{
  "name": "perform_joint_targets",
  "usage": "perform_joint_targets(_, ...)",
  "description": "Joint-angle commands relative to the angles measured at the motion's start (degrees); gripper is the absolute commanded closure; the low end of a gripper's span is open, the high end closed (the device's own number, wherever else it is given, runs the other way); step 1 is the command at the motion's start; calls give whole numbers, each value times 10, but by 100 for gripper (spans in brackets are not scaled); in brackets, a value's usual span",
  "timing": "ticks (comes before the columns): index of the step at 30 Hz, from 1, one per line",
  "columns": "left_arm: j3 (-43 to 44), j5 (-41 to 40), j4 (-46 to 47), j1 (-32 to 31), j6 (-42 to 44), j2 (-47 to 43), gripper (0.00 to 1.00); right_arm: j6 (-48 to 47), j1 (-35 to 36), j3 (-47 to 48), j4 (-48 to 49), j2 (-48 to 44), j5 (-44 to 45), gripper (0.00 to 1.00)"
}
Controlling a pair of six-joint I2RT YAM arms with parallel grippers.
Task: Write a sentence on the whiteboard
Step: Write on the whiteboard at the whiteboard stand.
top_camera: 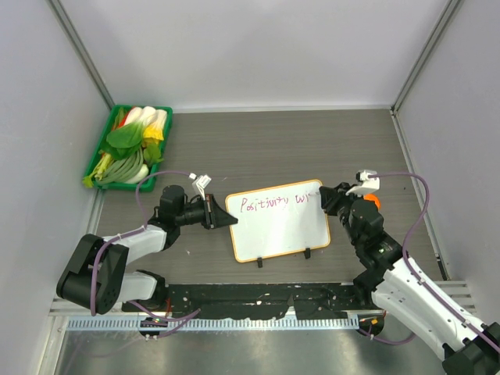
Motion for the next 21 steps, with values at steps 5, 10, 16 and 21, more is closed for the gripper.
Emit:
perform_joint_targets(5,0,-57,-40,-1,40,7,100,0,0,-10,-38,-23,8,99)
perform_joint_targets(10,0,-57,-40,0,41,7,100,11,0,-19,-58,-41,-5,99)
perform_joint_targets(16,0,-58,-40,-1,41,6,100,15,0,-26,-54,-45,-2,99)
perform_joint_targets(21,0,-57,-40,-1,40,7,100,7,-1,-15,-38,-34,18,99)
